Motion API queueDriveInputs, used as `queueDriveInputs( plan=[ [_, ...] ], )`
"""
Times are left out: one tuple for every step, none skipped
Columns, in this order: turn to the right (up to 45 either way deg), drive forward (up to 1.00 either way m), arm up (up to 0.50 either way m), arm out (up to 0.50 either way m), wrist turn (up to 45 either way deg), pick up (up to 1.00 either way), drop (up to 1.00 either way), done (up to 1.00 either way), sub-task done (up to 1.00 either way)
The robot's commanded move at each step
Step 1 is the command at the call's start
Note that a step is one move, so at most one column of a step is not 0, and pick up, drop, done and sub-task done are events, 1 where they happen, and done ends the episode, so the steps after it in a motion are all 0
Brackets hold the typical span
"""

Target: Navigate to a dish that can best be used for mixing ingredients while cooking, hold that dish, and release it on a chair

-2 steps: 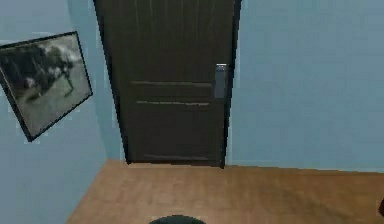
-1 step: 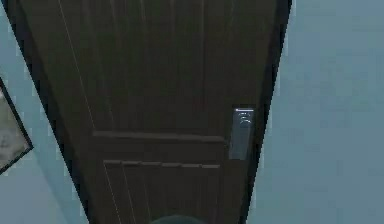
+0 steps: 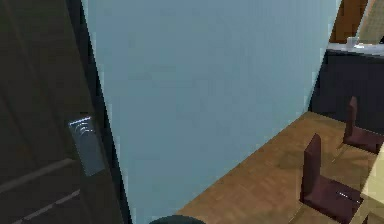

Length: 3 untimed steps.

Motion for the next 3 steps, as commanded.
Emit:
queueDriveInputs(
  plan=[
    [21.0, 0.0, 0.0, 0.0, 0.0, 0.0, 0.0, 0.0, 0.0],
    [0.0, 1.0, 0.0, 0.0, 0.0, 0.0, 0.0, 0.0, 0.0],
    [15.0, 0.0, 0.0, 0.0, 0.0, 0.0, 0.0, 0.0, 0.0]
  ],
)
